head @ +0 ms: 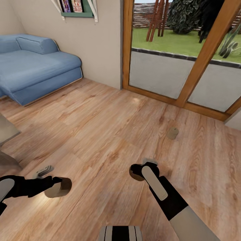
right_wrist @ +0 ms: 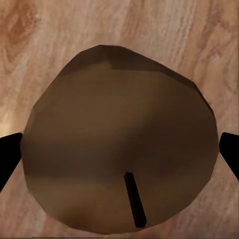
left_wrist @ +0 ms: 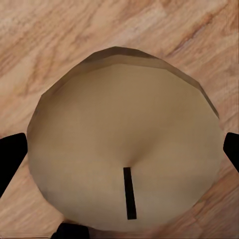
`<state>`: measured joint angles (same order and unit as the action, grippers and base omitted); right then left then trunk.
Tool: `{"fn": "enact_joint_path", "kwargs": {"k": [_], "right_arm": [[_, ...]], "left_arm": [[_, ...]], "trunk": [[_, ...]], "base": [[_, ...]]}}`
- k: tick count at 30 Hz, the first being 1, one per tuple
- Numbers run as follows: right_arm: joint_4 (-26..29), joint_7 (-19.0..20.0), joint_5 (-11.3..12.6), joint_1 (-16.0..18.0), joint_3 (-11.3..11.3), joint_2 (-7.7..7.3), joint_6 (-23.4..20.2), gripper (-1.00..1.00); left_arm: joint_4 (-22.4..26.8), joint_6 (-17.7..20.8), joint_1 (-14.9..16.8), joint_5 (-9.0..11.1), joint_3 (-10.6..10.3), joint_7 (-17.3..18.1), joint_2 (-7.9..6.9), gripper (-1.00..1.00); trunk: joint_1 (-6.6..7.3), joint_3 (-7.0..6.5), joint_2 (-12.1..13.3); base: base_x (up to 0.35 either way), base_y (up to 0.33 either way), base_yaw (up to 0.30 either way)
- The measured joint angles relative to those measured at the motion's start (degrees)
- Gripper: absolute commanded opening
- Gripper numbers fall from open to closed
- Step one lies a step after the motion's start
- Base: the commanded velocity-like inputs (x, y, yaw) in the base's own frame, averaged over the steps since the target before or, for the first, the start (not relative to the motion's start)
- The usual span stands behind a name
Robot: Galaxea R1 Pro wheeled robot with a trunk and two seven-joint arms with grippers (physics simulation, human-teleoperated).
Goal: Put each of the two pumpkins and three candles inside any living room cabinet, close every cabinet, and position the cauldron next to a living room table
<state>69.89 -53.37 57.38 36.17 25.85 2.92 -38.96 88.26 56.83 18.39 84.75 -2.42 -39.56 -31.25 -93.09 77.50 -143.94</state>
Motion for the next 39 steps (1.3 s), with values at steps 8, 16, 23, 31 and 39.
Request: {"fn": "enact_joint_path", "kwargs": {"k": [8, 16, 23, 31, 39], "right_arm": [[0.0, 0.0, 0.0, 0.0, 0.0, 0.00, 0.0, -1.00], [-0.1, 0.0, 0.0, 0.0, 0.0, 0.00, 0.0, -1.00], [-0.1, 0.0, 0.0, 0.0, 0.0, 0.00, 0.0, -1.00], [0.0, 0.0, 0.0, 0.0, 0.2, 0.00, 0.1, -1.00], [0.8, 0.1, -0.1, 0.0, 0.4, 0.00, 0.1, -1.00]], "left_arm": [[0.0, 0.0, 0.0, 0.0, -0.2, -0.1, 0.00, -1.00], [0.0, 0.0, 0.0, 0.0, -0.2, 0.0, 0.00, -1.00], [0.0, 0.0, 0.0, 0.0, -0.2, 0.0, 0.08, -1.00], [0.0, -0.1, 0.0, 0.0, -0.2, -0.3, 0.09, -1.00], [-0.1, -0.2, 0.0, 0.1, -0.1, -0.3, 0.09, -1.00]], "trunk": [[-0.02, 0.40, 0.0], [0.00, 0.79, 0.0], [0.01, 1.14, 0.0], [0.17, 0.18, 0.1], [0.38, -1.55, 0.2]], "base": [[-0.182, 0.000, 0.246], [-0.226, 0.000, 0.247], [-0.027, 0.000, 0.248], [-0.002, 0.000, 0.249], [0.000, 0.000, 0.069]]}}
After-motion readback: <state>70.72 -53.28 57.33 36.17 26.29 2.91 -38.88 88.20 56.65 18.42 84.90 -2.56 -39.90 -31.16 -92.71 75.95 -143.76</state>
